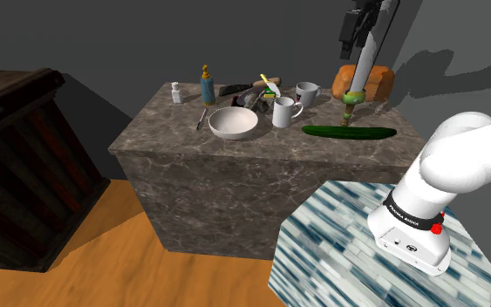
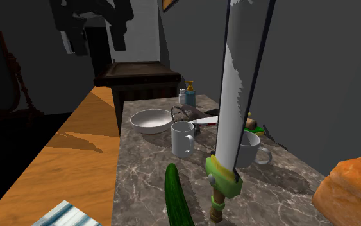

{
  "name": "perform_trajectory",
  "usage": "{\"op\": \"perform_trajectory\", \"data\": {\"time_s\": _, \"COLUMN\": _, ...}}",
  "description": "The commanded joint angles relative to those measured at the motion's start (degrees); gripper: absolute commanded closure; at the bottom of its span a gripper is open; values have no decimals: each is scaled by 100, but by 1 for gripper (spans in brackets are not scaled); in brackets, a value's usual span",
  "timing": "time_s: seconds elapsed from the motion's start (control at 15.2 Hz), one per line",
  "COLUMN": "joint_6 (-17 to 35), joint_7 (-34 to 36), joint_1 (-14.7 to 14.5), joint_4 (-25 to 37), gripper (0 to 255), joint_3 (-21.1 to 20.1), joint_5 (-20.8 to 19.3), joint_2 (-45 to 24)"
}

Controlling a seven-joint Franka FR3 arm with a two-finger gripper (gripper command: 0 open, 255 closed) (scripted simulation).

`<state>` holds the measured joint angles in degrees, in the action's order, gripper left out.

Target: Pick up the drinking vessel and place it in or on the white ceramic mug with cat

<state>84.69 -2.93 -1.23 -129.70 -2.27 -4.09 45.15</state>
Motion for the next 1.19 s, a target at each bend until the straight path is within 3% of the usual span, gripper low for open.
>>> {"op": "perform_trajectory", "data": {"time_s": 0.0, "joint_6": 0, "joint_7": 0, "joint_1": 0, "joint_4": 0, "gripper": 0, "joint_3": 0, "joint_5": 0, "joint_2": 0}}
{"op": "perform_trajectory", "data": {"time_s": 0.59, "joint_6": 1810, "joint_7": -192, "joint_1": 18, "joint_4": -533, "gripper": 0, "joint_3": 290, "joint_5": 23, "joint_2": -1138}}
{"op": "perform_trajectory", "data": {"time_s": 1.12, "joint_6": 3273, "joint_7": -433, "joint_1": 4, "joint_4": -438, "gripper": 0, "joint_3": 507, "joint_5": 159, "joint_2": -2583}}
